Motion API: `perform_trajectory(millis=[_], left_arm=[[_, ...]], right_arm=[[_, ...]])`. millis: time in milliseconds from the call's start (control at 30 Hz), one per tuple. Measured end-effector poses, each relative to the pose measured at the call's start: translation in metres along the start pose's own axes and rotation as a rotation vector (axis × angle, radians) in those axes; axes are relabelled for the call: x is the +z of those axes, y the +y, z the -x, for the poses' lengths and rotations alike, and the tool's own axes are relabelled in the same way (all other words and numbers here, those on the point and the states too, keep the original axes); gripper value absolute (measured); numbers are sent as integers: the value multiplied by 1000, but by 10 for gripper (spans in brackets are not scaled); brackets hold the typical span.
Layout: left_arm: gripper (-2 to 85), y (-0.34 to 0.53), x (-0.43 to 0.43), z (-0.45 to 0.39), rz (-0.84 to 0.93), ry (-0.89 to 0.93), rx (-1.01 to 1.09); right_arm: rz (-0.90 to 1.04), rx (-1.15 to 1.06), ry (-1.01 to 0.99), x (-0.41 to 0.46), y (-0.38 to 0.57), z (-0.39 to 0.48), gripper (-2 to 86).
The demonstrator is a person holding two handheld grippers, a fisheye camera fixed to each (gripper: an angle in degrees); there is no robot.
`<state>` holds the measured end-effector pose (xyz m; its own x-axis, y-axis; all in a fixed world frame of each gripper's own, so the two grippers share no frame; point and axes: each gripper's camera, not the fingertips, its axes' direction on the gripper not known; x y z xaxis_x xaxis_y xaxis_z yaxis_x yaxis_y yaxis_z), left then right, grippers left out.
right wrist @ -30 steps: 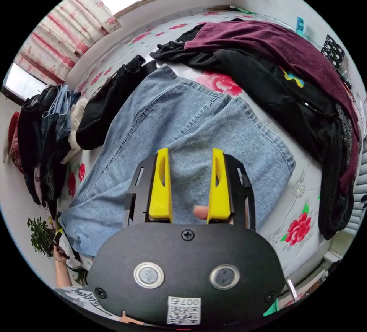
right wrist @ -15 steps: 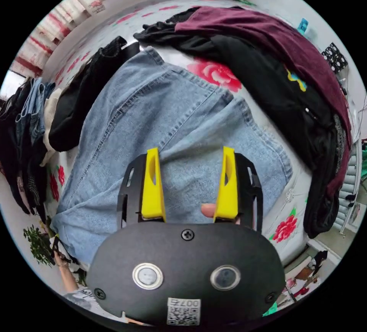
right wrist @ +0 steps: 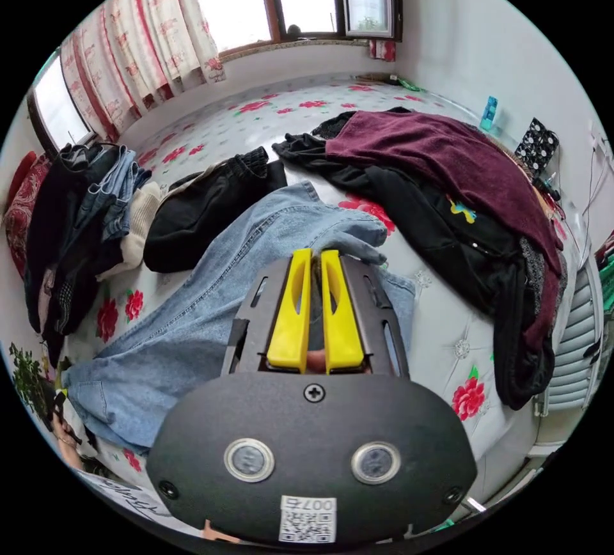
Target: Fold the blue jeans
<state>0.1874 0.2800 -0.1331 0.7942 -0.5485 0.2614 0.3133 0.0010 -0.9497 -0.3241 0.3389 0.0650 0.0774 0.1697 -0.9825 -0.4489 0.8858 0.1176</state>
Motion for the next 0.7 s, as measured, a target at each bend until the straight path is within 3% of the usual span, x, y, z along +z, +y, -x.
perform_trajectory(millis=[133,233,333,433,600,700], left_arm=[[-10,13,-21,12,-23,30,-16],[-9,16,-22,21,-34,67,-47],[-9,15,-25,22,-30,67,-42],[-9,15,-30,19,-25,64,-25],[-9,20,-48,16,-72,55,-32],[-6,20,-52,18,-108,7,-45]], right_arm=[[72,-11,52,6,3,1,3],[104,112,-6,25,30,-35,1],[46,283,-129,18,60,-77,0],[-52,347,-109,-9,82,-91,-1],[-322,101,11,-88,54,-46,2],[-381,-87,107,-94,1,-11,8]])
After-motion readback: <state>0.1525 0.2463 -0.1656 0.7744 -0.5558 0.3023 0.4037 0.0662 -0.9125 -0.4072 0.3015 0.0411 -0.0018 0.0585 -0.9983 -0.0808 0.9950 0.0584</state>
